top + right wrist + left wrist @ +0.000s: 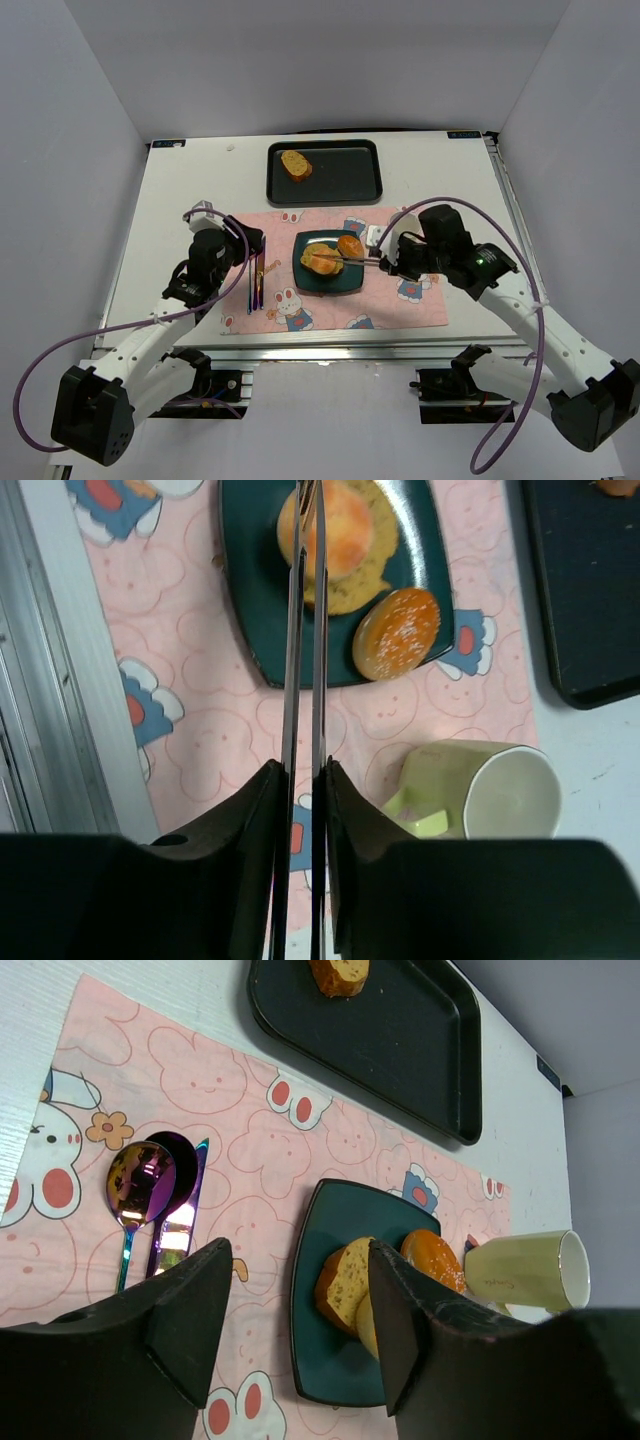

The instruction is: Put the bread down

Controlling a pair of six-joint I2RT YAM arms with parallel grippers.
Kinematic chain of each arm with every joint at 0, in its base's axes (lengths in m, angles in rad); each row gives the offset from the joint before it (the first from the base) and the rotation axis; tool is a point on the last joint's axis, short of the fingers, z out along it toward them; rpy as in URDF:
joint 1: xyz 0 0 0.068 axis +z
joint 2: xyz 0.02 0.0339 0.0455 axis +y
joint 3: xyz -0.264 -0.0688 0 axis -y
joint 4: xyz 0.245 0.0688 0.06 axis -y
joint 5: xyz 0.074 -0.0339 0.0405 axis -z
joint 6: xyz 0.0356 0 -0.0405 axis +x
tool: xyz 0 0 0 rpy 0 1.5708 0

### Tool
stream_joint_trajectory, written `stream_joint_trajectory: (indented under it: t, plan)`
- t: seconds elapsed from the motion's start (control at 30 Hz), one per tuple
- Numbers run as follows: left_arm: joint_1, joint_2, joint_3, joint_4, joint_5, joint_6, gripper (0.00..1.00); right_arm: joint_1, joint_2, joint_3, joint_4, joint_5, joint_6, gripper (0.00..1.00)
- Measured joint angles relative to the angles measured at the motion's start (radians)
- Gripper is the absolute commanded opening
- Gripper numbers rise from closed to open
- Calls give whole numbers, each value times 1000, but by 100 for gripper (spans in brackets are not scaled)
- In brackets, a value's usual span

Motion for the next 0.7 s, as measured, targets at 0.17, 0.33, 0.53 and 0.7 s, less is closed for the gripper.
stream_joint_trajectory:
  t: [0.17, 0.33, 0.53, 0.7]
  plan:
    - [1, 13, 0, 23, 25, -5, 5, -43, -6, 21, 60, 19, 115, 0]
    - [1, 50, 0, 67, 102, 1, 0, -317, 65, 49, 151, 54, 324, 0]
    - [-2, 117, 2, 122, 226, 10, 36, -735, 237, 56, 265, 89, 563, 0]
    - [-28, 166, 17, 125, 270, 20, 58, -800, 361, -68, 420, 146, 607, 0]
